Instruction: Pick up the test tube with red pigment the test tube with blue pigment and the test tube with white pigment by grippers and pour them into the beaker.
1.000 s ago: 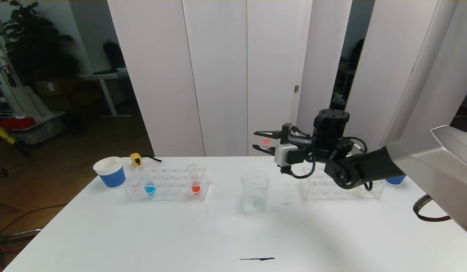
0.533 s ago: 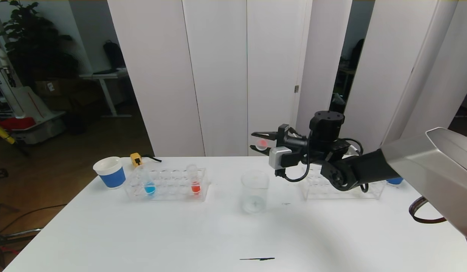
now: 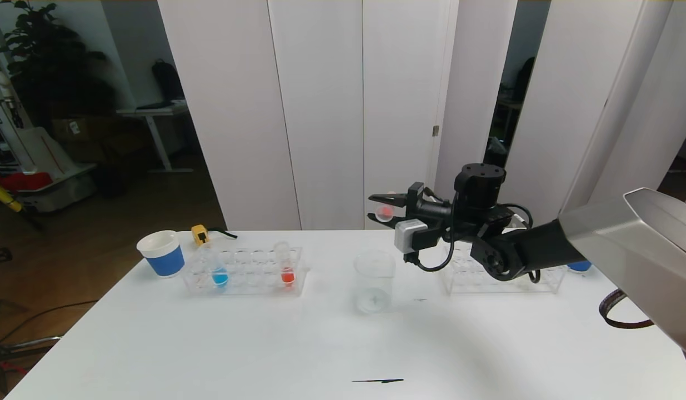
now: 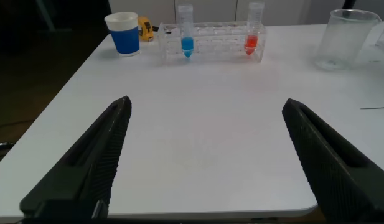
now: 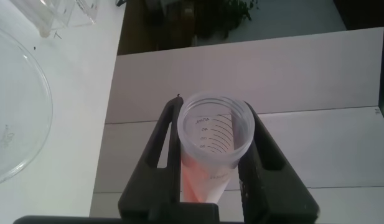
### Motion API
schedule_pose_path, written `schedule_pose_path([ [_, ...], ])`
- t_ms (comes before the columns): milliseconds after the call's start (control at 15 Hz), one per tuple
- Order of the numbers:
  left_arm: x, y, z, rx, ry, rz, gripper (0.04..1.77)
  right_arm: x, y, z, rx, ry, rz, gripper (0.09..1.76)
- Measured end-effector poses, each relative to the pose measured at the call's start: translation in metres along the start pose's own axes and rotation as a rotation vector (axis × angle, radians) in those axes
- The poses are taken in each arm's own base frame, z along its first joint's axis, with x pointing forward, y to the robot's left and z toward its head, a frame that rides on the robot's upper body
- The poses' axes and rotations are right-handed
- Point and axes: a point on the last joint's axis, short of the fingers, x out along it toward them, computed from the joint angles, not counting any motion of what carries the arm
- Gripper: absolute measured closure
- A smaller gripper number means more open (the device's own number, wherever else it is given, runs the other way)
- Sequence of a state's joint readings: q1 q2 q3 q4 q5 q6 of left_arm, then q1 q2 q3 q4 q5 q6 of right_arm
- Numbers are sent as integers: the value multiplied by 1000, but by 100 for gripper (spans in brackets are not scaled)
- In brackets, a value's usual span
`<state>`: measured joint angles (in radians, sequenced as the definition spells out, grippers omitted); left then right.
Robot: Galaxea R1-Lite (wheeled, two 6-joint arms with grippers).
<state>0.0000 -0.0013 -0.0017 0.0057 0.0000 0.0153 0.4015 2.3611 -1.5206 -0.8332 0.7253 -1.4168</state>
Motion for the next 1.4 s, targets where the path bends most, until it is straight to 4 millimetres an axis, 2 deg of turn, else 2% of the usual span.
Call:
schedule_pose_path([
  [933,0,0,0,0,0,0,8,-2,2,-4,-139,7,1,126],
  [1400,0,0,0,0,0,0,8,-1,1,-4,-147,5,0,126],
])
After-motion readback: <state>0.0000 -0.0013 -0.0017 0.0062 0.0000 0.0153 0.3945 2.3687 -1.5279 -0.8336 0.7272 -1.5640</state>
